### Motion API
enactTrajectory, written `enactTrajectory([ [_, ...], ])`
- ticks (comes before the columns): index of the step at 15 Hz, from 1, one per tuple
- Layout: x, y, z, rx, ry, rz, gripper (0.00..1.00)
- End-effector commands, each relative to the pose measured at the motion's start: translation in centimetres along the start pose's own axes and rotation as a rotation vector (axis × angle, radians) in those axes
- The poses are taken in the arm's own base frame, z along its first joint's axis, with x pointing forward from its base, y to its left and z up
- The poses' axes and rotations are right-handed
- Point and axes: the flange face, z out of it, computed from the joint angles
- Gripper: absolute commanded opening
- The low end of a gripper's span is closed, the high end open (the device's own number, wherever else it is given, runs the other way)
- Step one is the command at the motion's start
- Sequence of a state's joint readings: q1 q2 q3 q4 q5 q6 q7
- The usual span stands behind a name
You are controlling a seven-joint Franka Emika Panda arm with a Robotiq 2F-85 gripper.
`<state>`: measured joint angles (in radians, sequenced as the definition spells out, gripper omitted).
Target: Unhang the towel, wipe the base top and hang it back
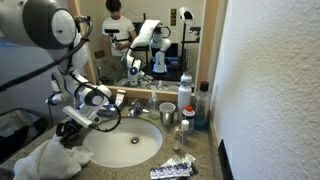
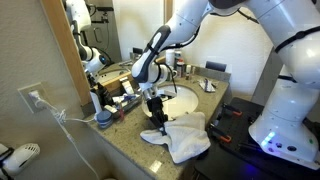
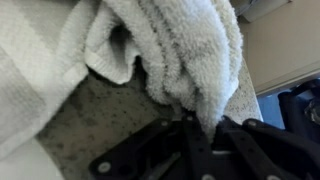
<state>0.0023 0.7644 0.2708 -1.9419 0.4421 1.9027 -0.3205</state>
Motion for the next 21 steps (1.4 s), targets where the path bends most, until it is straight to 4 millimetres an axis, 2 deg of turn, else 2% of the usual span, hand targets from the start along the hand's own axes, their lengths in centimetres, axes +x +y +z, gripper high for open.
enactTrajectory([
  [1,2.2,-2.2,1.3,-0.019,0.049,-0.085,0.04],
  [5,3.7,-4.4,1.1,-0.048,0.105,-0.147,0.04],
  [11,6.1,-6.9,-0.5,-0.1,0.27,-0.191,0.04],
  [14,6.7,-6.7,-1.4,-0.184,0.347,-0.208,0.04],
  [21,6.4,-5.0,-3.3,-0.301,0.436,-0.223,0.04],
])
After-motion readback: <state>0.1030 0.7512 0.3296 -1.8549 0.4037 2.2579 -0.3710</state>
